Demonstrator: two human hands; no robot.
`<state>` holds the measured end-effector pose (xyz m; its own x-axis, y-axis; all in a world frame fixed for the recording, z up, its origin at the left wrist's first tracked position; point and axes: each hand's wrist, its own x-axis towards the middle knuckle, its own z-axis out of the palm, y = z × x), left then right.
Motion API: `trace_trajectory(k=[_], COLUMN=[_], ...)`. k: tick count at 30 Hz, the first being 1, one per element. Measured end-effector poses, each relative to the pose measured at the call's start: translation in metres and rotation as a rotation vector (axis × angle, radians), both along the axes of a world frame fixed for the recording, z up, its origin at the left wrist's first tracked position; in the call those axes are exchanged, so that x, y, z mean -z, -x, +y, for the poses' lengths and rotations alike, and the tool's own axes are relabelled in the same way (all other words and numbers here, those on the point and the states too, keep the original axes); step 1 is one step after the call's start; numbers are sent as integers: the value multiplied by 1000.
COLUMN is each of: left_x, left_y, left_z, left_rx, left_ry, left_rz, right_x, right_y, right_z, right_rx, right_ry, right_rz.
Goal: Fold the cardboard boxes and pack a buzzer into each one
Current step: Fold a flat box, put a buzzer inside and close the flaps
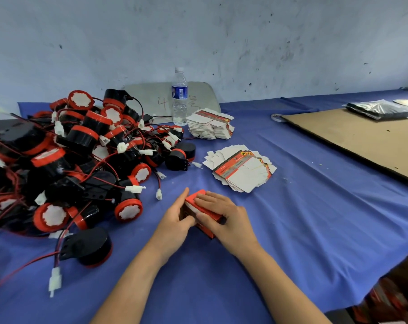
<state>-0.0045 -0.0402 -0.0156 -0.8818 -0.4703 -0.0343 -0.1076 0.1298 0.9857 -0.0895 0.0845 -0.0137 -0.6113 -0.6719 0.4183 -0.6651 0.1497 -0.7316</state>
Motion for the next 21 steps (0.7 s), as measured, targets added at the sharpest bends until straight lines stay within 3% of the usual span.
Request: trace_trajectory(k=[6, 10, 15, 21], left_x=[4, 4, 6, 5], left_y=[5, 8, 12, 15], left_z=[-1, 5, 6, 3], left_rx=[-125, -181, -323, -354], left_ry=[-174, -92, -33, 4], left_rz=[104, 129, 121, 105], right_x=[0, -1, -5, -6], right_y=[-1, -4, -7, -11], right_z=[3, 8, 9, 7], right_rx=[60, 68, 212, 205], right_ry=[-264, -324, -324, -378], right_rz=[191, 343, 757, 742])
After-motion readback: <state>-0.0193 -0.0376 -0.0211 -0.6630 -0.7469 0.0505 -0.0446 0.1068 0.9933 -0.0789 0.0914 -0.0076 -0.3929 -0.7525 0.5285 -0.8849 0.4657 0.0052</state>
